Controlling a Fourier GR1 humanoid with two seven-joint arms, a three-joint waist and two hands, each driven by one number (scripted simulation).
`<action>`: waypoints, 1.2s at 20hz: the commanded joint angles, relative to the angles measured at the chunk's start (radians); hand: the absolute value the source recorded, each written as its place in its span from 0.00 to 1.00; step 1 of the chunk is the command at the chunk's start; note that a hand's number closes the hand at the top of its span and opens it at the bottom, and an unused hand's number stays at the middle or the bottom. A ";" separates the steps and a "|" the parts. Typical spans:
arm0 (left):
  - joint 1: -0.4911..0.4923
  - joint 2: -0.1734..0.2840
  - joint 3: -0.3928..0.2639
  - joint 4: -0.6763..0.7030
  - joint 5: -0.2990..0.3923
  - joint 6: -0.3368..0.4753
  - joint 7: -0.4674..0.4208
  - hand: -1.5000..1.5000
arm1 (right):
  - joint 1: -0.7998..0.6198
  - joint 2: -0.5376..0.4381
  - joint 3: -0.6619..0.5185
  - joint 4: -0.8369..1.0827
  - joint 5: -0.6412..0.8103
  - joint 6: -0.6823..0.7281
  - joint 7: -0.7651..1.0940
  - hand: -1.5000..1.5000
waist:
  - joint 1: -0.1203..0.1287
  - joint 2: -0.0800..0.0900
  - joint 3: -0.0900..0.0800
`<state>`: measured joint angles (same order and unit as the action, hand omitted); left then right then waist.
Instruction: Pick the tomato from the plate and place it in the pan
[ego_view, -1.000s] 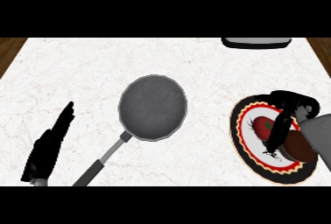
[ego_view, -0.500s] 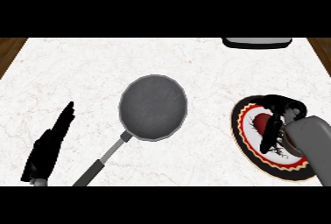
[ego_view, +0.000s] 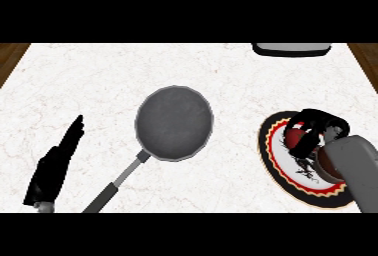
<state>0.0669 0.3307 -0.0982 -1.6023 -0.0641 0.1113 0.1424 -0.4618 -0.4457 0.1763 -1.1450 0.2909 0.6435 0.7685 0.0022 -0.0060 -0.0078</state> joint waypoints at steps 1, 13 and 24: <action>-0.033 -0.026 0.009 0.059 -0.025 -0.003 -0.028 0.50 | 0.018 0.017 -0.055 0.017 -0.031 0.028 -0.029 1.00 | -0.002 0.006 0.008; 0.078 -0.003 0.040 -0.037 -0.010 0.011 0.014 0.50 | 0.450 0.228 0.190 -0.584 0.413 -0.493 0.438 1.00 | -0.065 -0.023 0.003; 0.031 -0.027 0.009 -0.030 -0.019 -0.003 0.029 0.50 | 0.346 0.151 0.376 -1.022 1.031 -0.473 0.473 1.00 | -0.026 -0.006 0.005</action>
<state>0.1218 0.3183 -0.0697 -1.6272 -0.0769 0.1121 0.1536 -0.0716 -0.2989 0.4799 -2.0324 1.1510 0.1346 1.1043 -0.0404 -0.0208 -0.0051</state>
